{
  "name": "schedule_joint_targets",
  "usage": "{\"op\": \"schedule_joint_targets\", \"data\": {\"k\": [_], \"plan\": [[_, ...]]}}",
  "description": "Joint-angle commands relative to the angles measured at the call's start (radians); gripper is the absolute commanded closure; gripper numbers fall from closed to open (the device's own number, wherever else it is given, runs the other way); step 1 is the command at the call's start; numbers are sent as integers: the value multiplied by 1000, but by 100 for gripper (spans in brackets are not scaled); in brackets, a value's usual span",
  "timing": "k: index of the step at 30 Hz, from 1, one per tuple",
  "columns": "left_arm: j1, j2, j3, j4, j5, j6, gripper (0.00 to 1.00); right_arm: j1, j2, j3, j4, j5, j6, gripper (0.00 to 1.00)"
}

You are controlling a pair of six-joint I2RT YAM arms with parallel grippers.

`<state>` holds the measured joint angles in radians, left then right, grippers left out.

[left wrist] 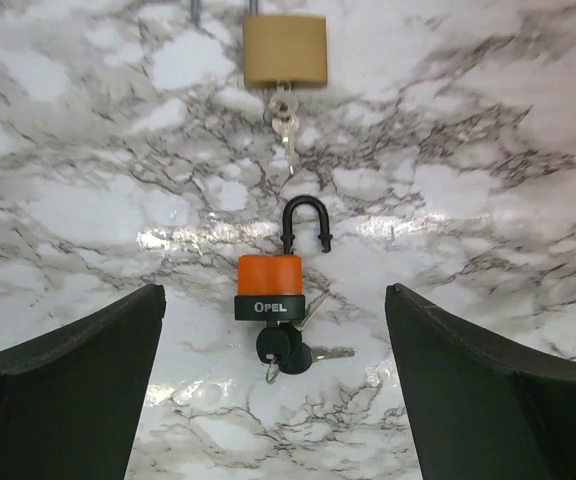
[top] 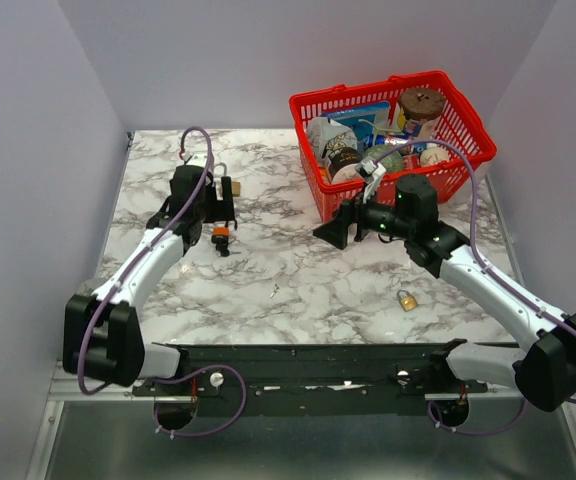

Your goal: Unlock with the key

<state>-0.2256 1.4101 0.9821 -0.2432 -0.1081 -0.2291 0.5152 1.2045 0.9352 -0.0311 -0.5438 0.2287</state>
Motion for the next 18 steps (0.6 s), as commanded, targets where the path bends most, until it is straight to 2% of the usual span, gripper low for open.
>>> {"op": "schedule_joint_targets", "data": {"k": [1, 9, 13, 18], "plan": [[-3, -180, -66, 131, -31, -15, 1, -4, 17, -19, 8, 96, -40, 6], [-3, -332, -80, 90, 65, -29, 1, 20, 69, -10, -42, 127, -38, 13], [-3, -362, -82, 81, 83, -39, 1, 139, 130, 20, -124, 273, -83, 18], [-4, -378, -72, 76, 151, -78, 1, 281, 271, 82, -153, 312, -71, 29]]}}
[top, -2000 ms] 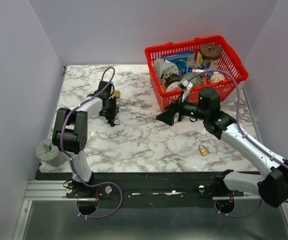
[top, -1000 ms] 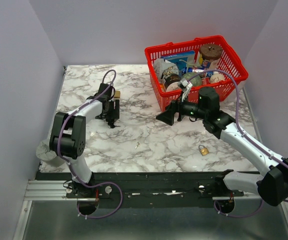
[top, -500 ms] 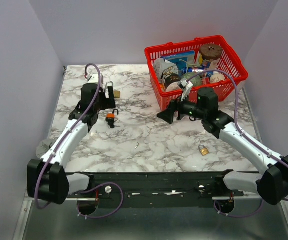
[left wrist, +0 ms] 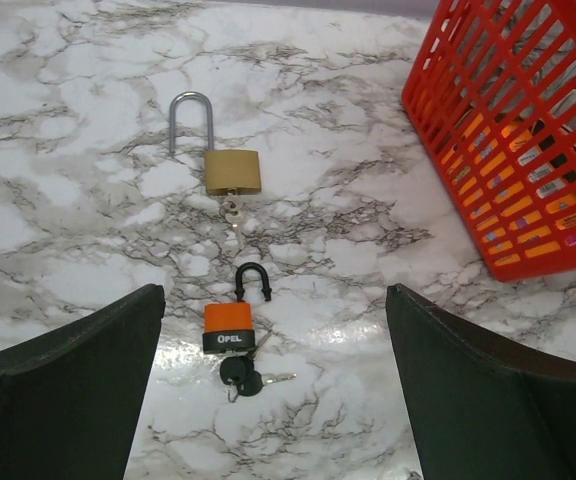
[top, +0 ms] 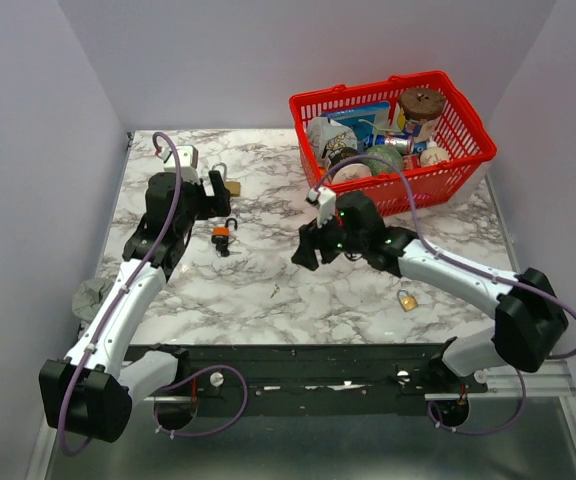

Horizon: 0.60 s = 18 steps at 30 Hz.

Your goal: Unlock with the key

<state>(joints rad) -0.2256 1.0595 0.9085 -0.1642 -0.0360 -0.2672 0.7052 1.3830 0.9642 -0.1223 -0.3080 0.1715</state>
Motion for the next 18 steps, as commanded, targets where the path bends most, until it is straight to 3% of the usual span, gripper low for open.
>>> {"op": "schedule_joint_targets", "data": {"k": [1, 8, 18], "plan": [[-4, -30, 0, -1, 84, -46, 1, 108, 138, 65, -57, 70, -12, 30], [-6, -58, -7, 5, 105, -61, 1, 189, 318, 175, -46, 150, -3, 33], [-6, -55, -17, 17, 123, -84, 1, 204, 412, 191, -42, 202, 13, 38]]}}
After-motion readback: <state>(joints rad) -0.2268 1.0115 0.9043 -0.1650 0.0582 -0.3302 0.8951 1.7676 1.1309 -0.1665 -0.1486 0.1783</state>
